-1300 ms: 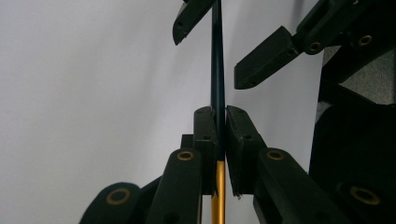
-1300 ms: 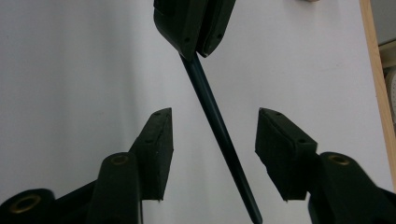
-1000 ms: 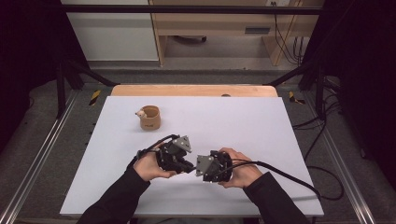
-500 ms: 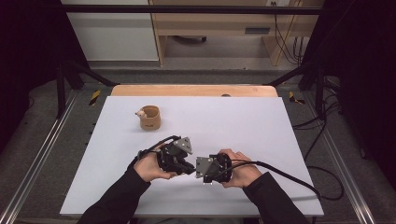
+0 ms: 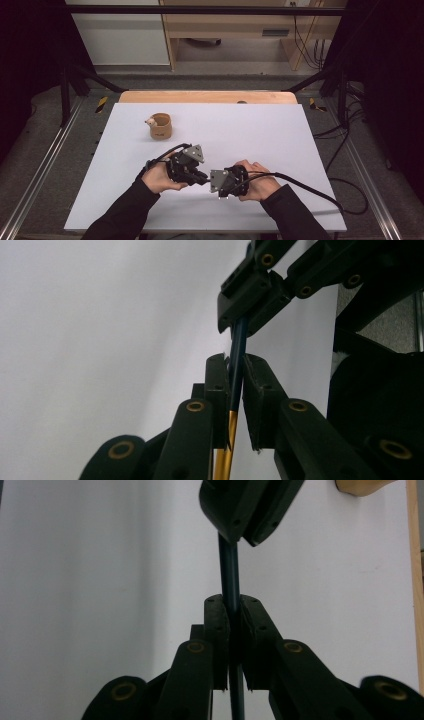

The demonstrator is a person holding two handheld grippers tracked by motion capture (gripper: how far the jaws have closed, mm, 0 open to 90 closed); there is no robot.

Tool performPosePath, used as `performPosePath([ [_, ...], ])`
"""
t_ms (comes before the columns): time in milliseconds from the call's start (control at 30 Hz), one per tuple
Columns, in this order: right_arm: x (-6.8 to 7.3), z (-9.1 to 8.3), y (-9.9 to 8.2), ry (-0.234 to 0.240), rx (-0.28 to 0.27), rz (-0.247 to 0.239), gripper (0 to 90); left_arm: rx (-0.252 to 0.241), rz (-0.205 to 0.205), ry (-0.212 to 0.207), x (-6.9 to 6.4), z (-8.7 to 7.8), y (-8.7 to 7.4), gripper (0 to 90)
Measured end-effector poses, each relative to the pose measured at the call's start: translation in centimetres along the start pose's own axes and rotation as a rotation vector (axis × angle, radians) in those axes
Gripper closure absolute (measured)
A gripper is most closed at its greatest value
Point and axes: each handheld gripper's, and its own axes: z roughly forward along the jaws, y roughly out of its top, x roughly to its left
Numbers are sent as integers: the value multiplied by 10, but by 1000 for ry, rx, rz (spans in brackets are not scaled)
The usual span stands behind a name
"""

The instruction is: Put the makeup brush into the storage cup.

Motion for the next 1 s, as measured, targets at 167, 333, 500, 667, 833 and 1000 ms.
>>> performPosePath([
  [167,0,1,0,4,6,15,841,-16,-6,36,2,-4,-1,777],
  [333,-1,3,-3,10,21,23,841,-76,-22,100,7,-14,-5,625],
  [500,-5,2,-6,1,32,58,840,-162,-60,174,13,-26,-14,438],
  [667,-9,1,-13,-7,42,86,840,-220,-121,213,16,-34,-27,325],
  [833,-13,1,-22,-20,43,124,840,-258,-164,245,18,-41,-40,253],
  [1000,-15,0,-32,-25,48,146,840,-294,-198,275,18,-45,-50,215],
])
